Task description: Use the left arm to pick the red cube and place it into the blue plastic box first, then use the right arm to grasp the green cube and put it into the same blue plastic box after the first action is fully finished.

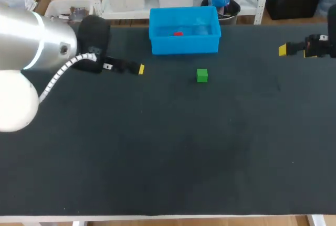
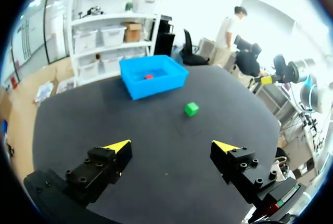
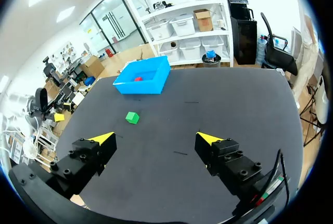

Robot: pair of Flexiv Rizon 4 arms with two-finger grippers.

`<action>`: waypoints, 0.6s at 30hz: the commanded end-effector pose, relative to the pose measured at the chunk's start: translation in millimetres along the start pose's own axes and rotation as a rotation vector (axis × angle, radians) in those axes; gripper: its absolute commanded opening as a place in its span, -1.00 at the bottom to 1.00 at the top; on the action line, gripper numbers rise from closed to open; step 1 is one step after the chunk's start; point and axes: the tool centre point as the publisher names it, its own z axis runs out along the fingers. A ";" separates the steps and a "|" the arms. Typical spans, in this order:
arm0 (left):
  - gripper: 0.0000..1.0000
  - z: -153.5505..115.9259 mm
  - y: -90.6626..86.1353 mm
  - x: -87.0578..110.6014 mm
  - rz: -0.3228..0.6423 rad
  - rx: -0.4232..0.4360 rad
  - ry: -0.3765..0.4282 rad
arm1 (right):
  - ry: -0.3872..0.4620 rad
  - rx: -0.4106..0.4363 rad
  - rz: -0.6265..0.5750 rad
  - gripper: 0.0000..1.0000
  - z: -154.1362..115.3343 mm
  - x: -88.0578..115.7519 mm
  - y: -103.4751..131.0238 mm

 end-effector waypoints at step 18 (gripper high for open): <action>1.00 -3.7 11.9 -3.4 0.002 0.077 0.047 | 0.060 0.100 -0.084 1.00 9.4 -14.4 17.2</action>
